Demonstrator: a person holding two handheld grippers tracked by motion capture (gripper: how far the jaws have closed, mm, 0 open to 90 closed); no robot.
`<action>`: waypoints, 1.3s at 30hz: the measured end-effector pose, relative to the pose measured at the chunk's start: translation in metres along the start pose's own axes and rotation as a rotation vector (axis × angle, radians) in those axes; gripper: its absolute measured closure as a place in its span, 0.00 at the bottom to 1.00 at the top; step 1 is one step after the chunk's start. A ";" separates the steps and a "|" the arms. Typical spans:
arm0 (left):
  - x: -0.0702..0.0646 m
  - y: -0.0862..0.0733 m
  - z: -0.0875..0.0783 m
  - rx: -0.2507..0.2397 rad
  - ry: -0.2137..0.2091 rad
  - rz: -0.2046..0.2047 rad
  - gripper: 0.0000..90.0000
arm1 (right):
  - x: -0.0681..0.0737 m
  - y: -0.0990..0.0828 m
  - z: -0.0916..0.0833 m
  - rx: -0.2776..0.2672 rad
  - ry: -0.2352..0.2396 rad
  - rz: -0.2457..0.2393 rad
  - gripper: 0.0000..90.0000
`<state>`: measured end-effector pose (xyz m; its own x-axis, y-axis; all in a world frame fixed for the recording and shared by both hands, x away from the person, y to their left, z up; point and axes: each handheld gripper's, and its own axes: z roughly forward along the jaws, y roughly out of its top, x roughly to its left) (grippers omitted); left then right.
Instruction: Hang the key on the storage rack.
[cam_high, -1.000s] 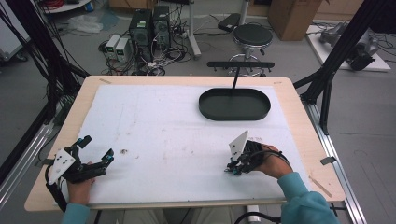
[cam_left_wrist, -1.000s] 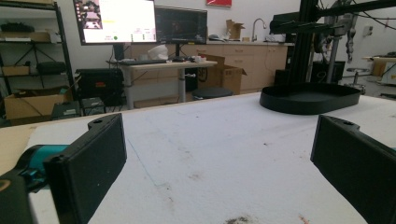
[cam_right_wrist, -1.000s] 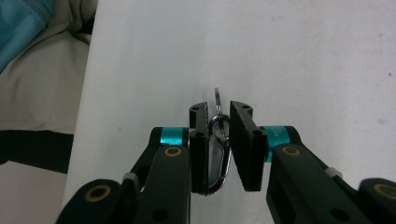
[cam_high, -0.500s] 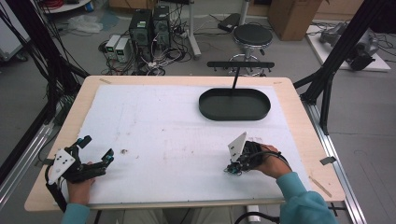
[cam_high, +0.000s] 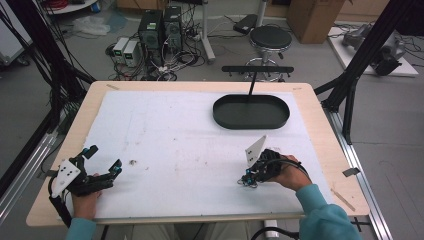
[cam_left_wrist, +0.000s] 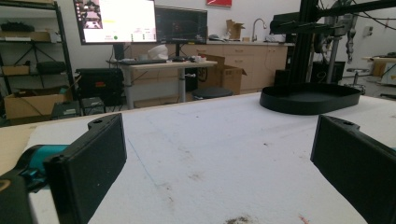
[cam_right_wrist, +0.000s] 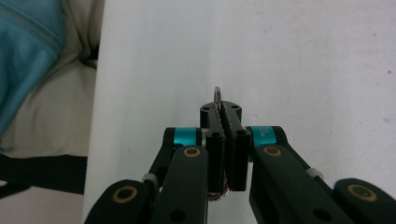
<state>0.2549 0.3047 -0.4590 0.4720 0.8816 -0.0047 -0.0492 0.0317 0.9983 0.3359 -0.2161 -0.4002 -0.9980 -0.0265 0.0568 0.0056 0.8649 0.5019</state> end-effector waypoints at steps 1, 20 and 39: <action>0.000 0.000 0.000 0.000 -0.001 0.000 0.04 | -0.001 0.000 -0.002 -0.023 -0.005 -0.004 0.99; 0.000 0.000 0.000 -0.001 0.000 -0.001 0.04 | -0.015 0.009 -0.048 -0.365 -0.062 0.101 0.99; 0.000 0.000 0.000 -0.002 0.001 -0.003 0.04 | -0.055 0.009 -0.126 -0.527 -0.308 0.272 0.99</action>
<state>0.2551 0.3049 -0.4590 0.4709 0.8822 -0.0077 -0.0496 0.0351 0.9981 0.3990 -0.2706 -0.2898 -0.9284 0.3702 0.0315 0.2118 0.4578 0.8635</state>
